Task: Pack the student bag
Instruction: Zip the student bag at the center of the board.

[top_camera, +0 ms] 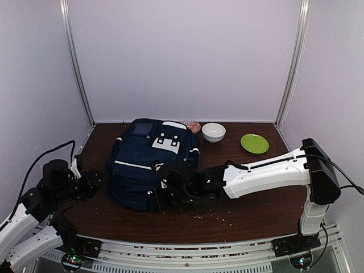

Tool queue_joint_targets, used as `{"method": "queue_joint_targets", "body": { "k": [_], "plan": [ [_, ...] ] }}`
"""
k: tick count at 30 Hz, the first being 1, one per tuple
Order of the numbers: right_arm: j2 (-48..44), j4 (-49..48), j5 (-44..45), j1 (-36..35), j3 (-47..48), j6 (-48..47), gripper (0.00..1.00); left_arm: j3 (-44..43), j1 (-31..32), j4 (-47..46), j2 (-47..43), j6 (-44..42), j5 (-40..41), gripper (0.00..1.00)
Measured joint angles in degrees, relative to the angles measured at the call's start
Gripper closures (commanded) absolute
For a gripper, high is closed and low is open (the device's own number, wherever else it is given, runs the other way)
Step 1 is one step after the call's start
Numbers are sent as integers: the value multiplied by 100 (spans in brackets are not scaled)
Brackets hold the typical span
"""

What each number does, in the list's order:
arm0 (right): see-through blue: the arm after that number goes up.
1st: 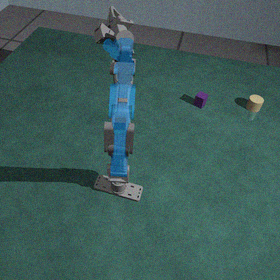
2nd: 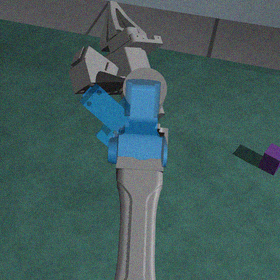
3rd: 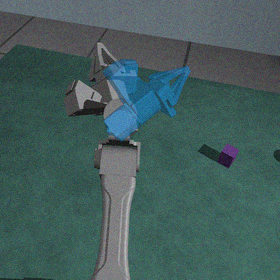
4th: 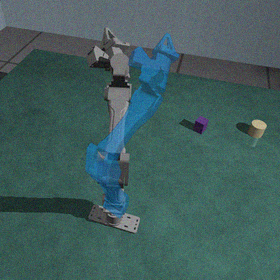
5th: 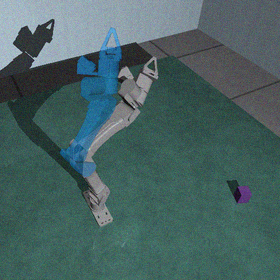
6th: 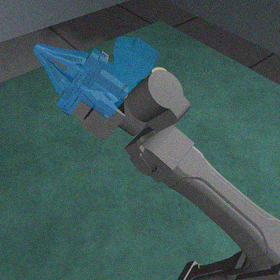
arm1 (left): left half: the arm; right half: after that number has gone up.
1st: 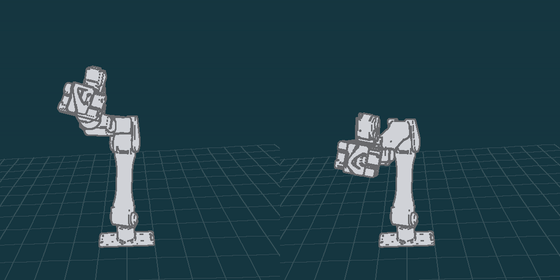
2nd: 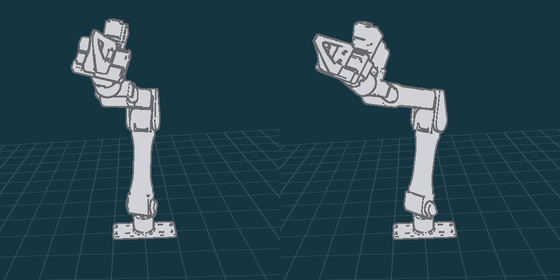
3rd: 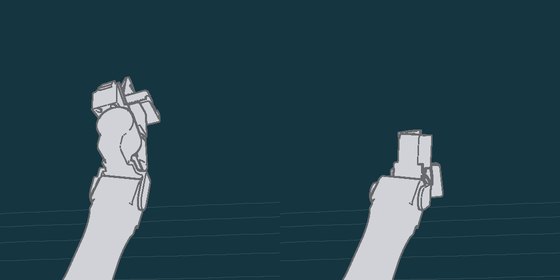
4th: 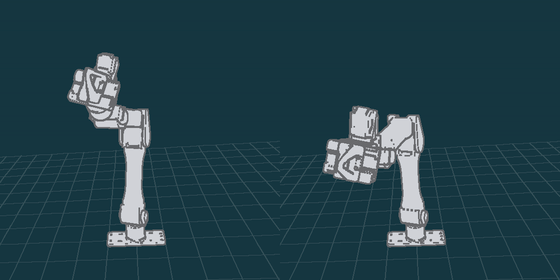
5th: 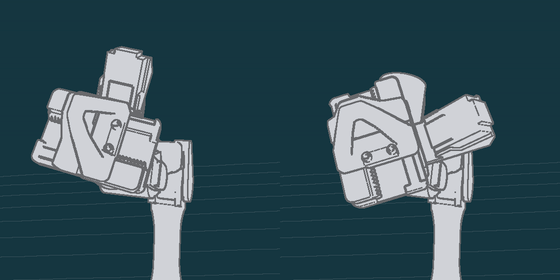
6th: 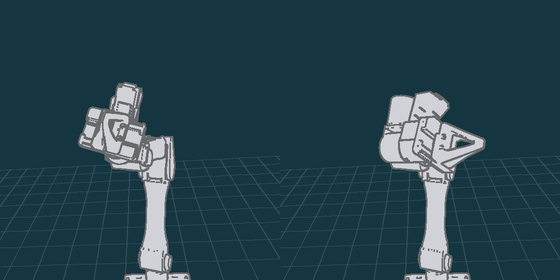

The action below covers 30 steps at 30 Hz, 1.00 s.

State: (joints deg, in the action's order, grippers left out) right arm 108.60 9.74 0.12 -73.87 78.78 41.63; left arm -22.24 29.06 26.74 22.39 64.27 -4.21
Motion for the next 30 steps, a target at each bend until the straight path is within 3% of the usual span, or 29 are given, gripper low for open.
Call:
{"method": "queue_joint_targets", "body": {
  "k": [5, 11, 18, 30],
  "plan": [
    [42, 59, -46, 2, 79, -39, 100, 4, 1023, 249, -111, 691, 382, 6],
    [76, 116, -76, 2, 111, -111, 100, -109, 2081, 63, 997, 1434, 1038, 2],
    [81, 166, -74, 13, 155, -179, 100, -68, 2190, -861, 1613, 2100, 1547, 4],
    [81, 160, -72, 13, 142, -286, 100, -538, 2249, -1215, 2811, 2452, 1478, 7]
  ]
}}
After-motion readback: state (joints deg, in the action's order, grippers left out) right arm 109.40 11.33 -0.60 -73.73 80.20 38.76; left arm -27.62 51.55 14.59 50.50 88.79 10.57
